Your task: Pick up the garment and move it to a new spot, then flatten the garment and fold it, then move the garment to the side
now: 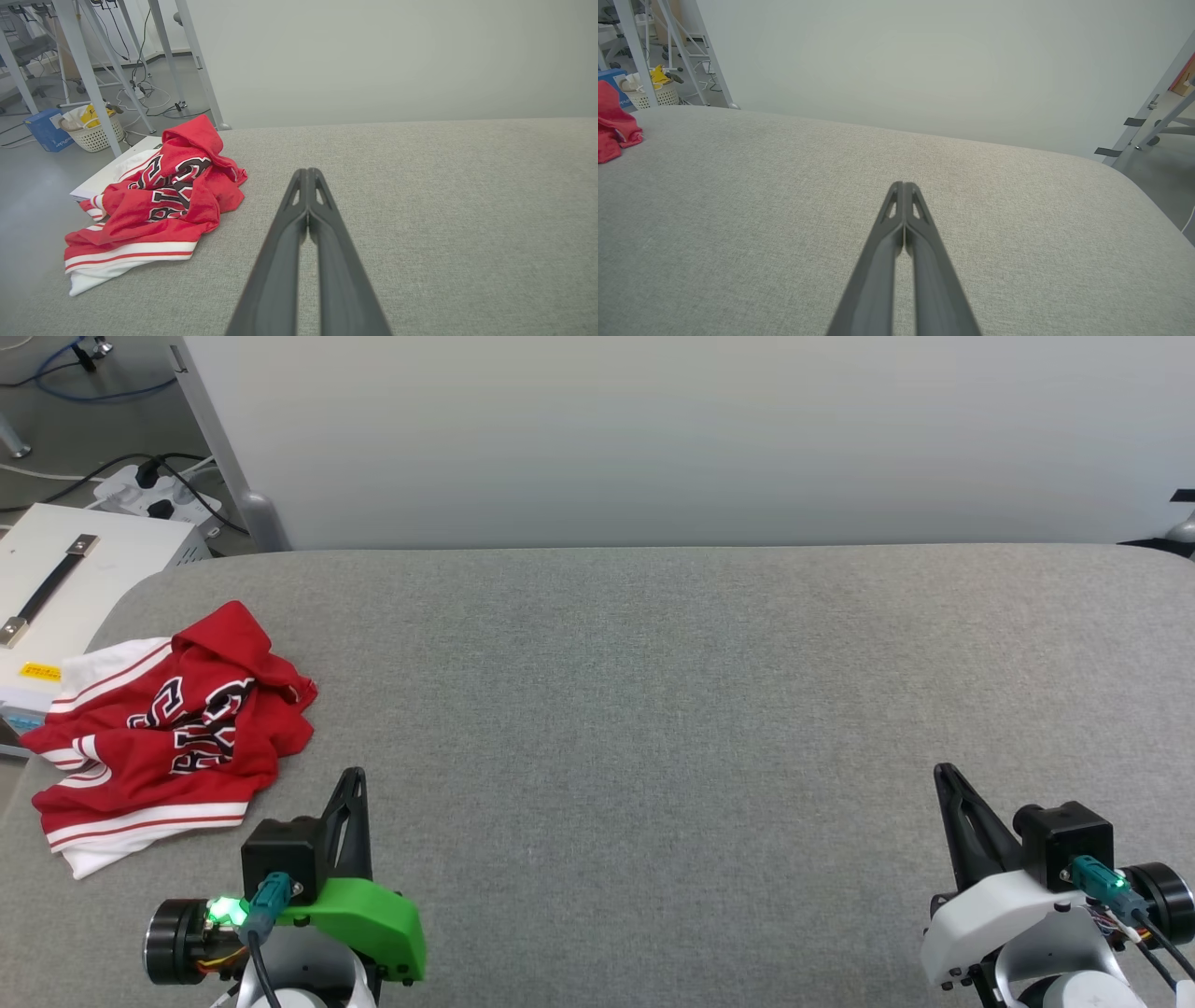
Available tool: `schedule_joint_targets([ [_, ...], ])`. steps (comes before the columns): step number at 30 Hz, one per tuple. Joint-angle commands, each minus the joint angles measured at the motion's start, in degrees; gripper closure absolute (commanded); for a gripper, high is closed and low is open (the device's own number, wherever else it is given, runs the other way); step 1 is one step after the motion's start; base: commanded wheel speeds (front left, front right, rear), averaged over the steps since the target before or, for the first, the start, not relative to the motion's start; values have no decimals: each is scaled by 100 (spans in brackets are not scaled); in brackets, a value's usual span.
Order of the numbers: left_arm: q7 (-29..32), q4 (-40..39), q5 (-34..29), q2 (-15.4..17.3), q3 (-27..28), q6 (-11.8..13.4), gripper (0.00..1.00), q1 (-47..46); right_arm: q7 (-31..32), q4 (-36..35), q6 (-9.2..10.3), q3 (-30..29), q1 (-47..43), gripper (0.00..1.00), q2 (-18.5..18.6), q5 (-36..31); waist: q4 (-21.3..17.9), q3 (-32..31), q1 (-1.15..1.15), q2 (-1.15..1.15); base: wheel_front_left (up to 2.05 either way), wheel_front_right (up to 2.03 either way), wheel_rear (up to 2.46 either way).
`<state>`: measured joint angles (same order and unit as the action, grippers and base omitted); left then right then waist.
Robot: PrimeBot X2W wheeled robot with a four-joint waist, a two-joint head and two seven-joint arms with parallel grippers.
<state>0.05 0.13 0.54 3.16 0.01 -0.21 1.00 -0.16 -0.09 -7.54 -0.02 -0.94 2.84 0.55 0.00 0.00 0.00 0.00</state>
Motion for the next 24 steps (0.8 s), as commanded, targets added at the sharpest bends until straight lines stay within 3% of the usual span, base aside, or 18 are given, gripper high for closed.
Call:
schedule_joint_targets([
  [1, -5, -13, -54, -28, -1, 21, 100, -100, 16, 9, 5, 2, 94, 100, 4, -55, 0, 0, 0, 0, 0, 0, 0],
  [24, -5, -13, -54, -28, -1, 21, 100, -100, 16, 9, 5, 2, 94, 100, 4, -55, 0, 0, 0, 0, 0, 0, 0],
])
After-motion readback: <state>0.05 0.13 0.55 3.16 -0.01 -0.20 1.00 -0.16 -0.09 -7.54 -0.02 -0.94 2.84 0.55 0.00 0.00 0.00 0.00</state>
